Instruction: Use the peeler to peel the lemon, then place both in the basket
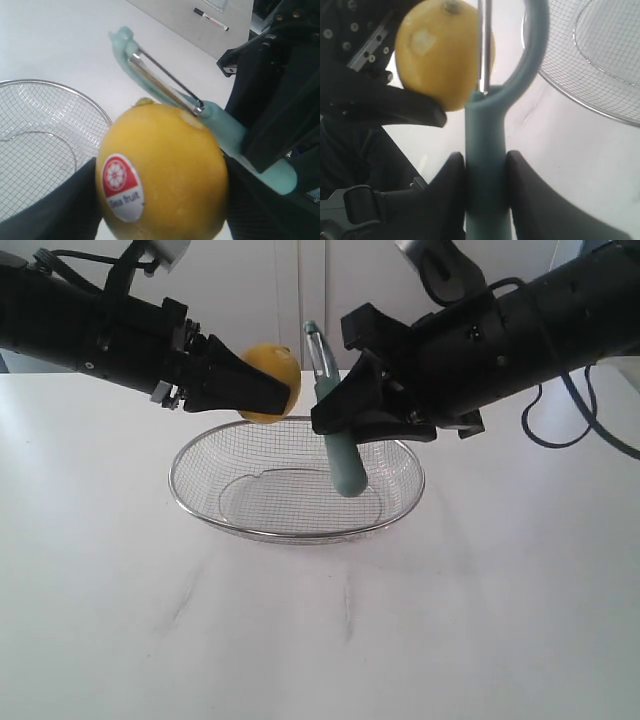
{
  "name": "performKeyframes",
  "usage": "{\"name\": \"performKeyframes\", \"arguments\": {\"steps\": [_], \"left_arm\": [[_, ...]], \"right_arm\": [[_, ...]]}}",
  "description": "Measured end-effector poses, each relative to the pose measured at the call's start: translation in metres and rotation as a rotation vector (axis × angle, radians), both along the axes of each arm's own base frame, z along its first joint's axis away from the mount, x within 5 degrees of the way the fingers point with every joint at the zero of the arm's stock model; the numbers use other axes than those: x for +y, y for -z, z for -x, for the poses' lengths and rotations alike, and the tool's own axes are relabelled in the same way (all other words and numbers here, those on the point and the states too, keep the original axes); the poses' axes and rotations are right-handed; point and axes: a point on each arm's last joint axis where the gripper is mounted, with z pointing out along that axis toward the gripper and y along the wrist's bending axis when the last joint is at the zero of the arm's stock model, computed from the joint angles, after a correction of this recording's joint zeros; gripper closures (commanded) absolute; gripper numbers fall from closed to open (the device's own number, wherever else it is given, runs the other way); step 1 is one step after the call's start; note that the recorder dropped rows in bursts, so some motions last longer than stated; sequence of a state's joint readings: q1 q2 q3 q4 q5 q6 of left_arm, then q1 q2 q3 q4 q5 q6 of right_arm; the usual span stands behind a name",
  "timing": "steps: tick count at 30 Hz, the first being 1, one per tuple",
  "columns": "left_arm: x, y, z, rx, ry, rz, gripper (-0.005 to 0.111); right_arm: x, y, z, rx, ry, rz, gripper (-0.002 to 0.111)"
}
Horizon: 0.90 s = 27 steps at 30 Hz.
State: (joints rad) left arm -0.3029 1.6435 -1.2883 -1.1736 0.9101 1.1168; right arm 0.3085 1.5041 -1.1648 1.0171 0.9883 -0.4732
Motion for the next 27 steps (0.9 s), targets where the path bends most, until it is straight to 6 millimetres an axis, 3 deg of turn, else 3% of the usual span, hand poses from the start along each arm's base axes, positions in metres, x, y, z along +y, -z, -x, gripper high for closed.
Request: {"name": "performKeyframes", "arguments": {"steps": [10,27], "left_arm": [[-0.001,-0.003,-0.002,0.004,-0.027,0.031,0.107],[0.000,-0.002,-0.005,-0.006,-0.057,0.025,0.107]], "right_arm": [[0.005,0.031,-0.011,0.124,-0.047,0.043,0.108],[0.008,0.028,-0.005,0.165,-0.099,-0.003,0.108]]}}
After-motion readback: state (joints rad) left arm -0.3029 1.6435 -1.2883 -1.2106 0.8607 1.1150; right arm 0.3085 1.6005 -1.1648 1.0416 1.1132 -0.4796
